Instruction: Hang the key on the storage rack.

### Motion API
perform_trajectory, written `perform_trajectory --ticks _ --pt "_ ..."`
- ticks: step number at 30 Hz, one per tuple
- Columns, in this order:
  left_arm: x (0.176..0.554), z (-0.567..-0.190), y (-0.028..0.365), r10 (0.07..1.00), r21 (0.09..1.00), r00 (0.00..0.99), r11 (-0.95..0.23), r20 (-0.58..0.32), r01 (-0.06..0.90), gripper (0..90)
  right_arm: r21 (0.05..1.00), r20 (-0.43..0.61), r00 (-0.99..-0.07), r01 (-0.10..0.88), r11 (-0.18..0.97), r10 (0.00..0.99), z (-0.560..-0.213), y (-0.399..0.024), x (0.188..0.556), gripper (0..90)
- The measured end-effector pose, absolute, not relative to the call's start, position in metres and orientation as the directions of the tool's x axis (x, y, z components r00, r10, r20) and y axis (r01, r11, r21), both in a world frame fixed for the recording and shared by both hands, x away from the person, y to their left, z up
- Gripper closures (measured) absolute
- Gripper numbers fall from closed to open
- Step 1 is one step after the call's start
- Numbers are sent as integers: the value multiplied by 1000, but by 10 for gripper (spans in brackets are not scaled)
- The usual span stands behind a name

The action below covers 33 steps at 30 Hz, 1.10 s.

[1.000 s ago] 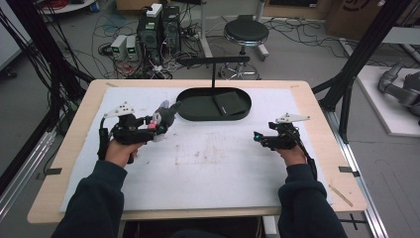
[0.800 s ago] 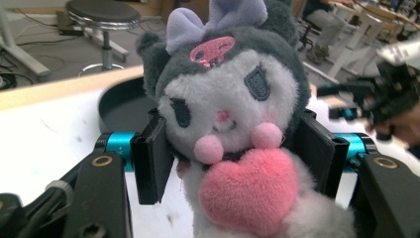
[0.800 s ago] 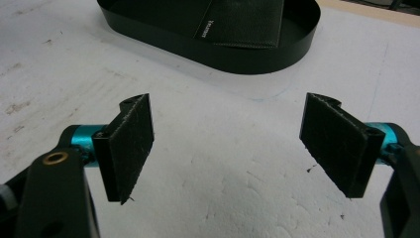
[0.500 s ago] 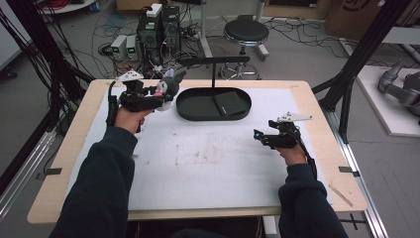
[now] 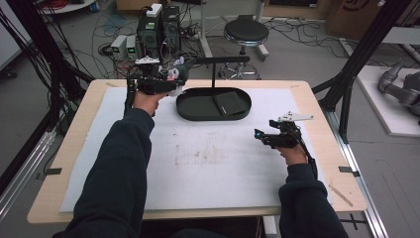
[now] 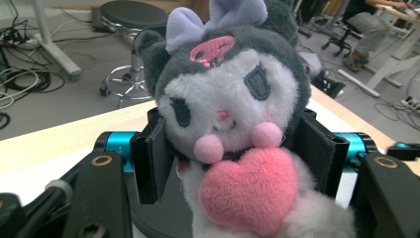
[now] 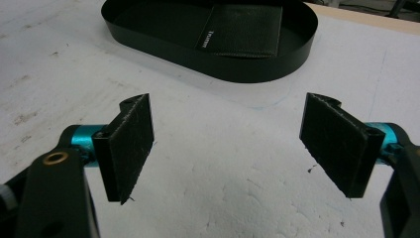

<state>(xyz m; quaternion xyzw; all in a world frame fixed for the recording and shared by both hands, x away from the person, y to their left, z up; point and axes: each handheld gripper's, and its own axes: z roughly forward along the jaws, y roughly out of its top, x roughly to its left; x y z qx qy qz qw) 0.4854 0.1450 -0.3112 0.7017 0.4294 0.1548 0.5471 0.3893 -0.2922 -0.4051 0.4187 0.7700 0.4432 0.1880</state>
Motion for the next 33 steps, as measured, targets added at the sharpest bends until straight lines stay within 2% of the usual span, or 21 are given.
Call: perform_trajectory --ticks 8,16,25,33 --pt "500 -310 138 771 905 581 -13 -262 426 382 840 85 -581 479 255 810 -406 -293 390 214" --pt "510 -313 139 795 905 537 37 -283 423 383 841 95 -575 483 243 813 -405 -296 390 214" --pt "509 -334 143 871 880 440 -18 -220 475 379 840 96 -579 484 247 810 -405 -296 389 214" --pt "509 -356 143 882 861 427 -51 -199 506 377 837 93 -581 485 252 809 -405 -295 390 214"
